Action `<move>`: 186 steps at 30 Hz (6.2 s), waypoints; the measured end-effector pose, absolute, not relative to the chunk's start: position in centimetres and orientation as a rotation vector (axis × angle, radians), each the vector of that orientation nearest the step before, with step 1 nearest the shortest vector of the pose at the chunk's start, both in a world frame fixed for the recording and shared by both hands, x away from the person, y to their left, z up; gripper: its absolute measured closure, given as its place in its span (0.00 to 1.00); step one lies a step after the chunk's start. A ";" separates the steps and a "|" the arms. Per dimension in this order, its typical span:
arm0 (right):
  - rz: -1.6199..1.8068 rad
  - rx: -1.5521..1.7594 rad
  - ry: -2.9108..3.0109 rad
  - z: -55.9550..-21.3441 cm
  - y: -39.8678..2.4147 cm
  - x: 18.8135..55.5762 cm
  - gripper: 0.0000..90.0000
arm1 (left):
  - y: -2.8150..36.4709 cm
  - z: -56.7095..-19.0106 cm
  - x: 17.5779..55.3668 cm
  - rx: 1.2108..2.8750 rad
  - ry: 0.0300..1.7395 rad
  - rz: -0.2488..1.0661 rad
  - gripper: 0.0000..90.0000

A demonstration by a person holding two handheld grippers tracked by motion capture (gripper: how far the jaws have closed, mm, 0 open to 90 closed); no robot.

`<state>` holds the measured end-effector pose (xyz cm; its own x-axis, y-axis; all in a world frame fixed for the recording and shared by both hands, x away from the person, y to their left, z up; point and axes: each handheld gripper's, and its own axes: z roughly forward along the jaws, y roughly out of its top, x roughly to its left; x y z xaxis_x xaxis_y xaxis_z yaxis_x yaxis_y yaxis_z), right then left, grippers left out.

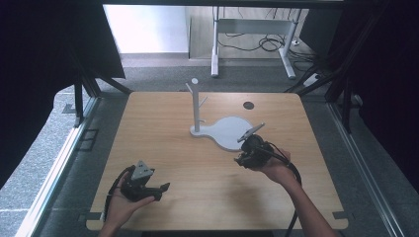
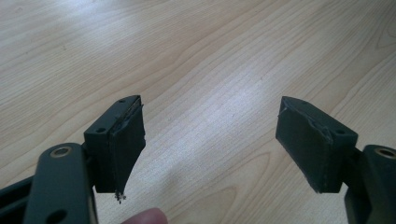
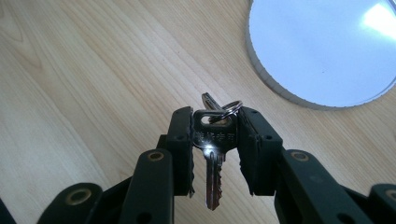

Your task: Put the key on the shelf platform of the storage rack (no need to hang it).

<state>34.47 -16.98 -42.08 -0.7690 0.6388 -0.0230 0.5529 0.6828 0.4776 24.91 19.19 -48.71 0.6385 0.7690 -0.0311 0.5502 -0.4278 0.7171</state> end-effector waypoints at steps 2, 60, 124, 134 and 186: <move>0.671 0.970 2.709 -42.1 -17.0 34.7 0.75 | 19.2 -48.7 24.9 2.144 1.026 0.392 0.27; 0.667 1.096 2.662 -41.3 -16.0 41.3 0.75 | 19.6 -48.6 25.0 2.133 1.032 0.399 0.27; 0.539 1.270 2.652 -45.0 -15.0 48.8 0.75 | 19.6 -48.6 25.0 2.132 1.026 0.402 0.27; 0.496 1.269 2.651 -46.0 -14.4 49.2 0.75 | 19.8 -48.5 25.0 2.127 1.031 0.403 0.27; 0.565 1.326 2.553 -47.0 -14.6 49.2 0.51 | 19.7 -48.8 25.2 2.135 1.033 0.396 0.27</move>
